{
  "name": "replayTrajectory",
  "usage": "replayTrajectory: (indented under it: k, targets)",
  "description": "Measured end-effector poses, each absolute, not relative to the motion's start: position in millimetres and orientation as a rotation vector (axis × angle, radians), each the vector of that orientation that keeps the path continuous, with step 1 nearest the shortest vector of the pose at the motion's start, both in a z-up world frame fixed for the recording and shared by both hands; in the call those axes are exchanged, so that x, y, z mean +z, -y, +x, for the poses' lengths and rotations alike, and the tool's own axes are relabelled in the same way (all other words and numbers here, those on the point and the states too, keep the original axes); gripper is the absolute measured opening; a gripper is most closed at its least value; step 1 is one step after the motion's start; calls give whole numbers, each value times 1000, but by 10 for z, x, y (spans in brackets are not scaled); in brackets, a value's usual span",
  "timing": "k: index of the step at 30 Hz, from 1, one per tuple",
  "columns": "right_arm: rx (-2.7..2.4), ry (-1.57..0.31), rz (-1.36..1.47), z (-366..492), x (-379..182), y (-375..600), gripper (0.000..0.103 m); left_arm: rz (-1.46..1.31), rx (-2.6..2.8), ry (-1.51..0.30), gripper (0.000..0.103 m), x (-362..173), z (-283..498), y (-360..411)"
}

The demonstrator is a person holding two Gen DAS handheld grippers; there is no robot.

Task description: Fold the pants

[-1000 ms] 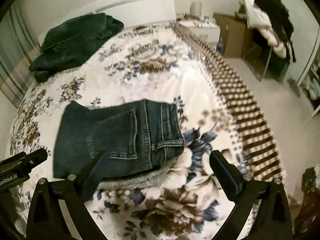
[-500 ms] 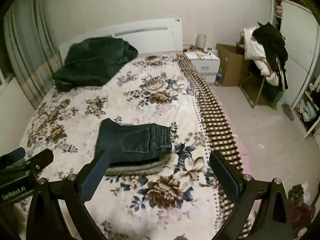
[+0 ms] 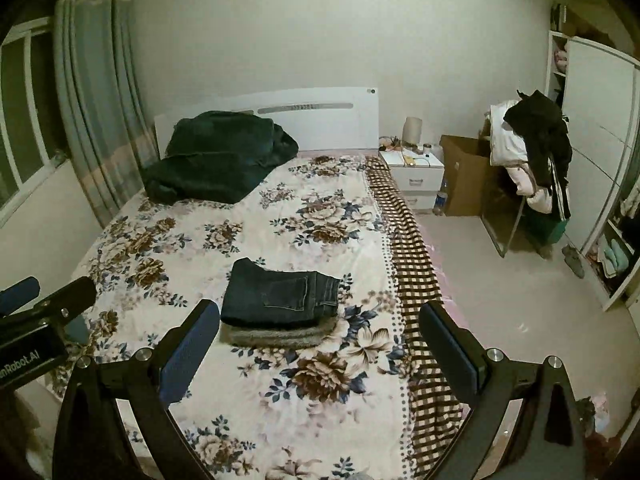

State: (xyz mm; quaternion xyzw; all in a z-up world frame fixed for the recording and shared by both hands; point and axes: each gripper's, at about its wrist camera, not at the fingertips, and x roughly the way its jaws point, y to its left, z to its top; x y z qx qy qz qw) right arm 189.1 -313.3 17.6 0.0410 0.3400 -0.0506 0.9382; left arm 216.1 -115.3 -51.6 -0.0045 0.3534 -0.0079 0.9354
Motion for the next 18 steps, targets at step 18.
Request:
replayTrajectory:
  k: [18]
  targets:
    - [-141,-694,62,1489,492,3119,103,11,-3,-733,103,-464,1762,1012]
